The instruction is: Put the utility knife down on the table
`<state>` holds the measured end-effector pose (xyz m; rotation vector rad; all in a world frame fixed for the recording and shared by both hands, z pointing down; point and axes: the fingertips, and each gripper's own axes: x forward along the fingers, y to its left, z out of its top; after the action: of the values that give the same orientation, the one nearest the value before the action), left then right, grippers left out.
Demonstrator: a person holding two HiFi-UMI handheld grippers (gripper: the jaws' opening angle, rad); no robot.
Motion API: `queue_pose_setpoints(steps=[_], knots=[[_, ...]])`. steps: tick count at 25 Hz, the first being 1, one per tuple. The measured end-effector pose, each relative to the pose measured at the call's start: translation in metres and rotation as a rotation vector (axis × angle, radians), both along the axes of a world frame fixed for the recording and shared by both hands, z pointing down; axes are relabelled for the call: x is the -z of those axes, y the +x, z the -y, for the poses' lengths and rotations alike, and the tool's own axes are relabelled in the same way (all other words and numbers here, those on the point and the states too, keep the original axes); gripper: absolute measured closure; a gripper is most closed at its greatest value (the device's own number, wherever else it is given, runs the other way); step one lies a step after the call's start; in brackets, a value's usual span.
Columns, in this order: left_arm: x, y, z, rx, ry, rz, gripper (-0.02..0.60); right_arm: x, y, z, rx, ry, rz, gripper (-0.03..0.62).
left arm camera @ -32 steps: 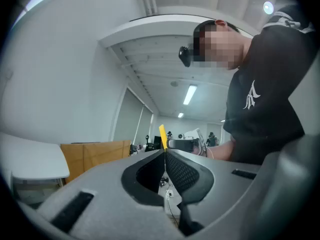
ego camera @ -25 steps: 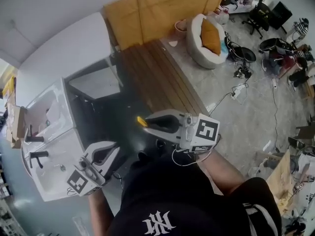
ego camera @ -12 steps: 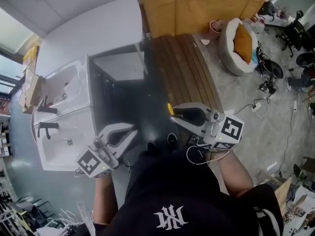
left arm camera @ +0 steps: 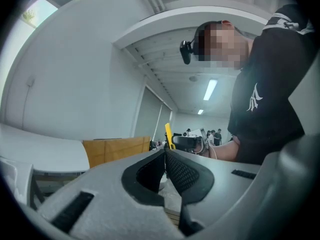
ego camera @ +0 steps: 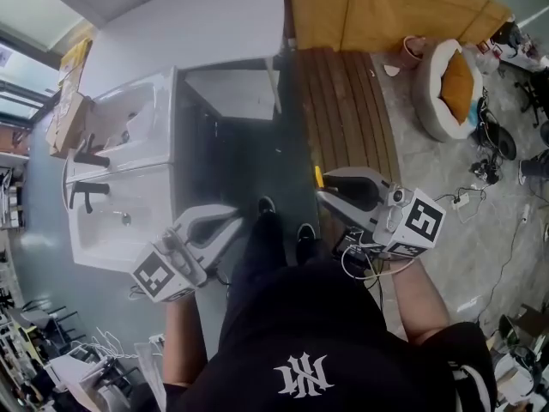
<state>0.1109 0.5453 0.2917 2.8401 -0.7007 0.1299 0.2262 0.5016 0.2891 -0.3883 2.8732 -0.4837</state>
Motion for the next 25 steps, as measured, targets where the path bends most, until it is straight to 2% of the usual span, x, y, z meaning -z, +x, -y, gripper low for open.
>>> queue_pose_setpoints(steps=[10, 16, 21, 25], knots=[[-0.002, -0.050, 0.070, -0.028, 0.042, -0.041, 0.575, -0.009, -0.050, 0.063, -0.023, -0.016, -0.065, 0.542], [-0.020, -0.106, 0.143, -0.069, 0.014, -0.073, 0.575, -0.013, -0.113, 0.135, -0.057, -0.024, -0.135, 0.542], [-0.009, -0.107, 0.157, -0.127, 0.044, -0.114, 0.575, 0.006, -0.119, 0.146, -0.112, -0.007, -0.156, 0.542], [-0.007, -0.126, 0.189, -0.173, 0.034, -0.170, 0.575, 0.011, -0.141, 0.174, -0.161, -0.002, -0.180, 0.542]])
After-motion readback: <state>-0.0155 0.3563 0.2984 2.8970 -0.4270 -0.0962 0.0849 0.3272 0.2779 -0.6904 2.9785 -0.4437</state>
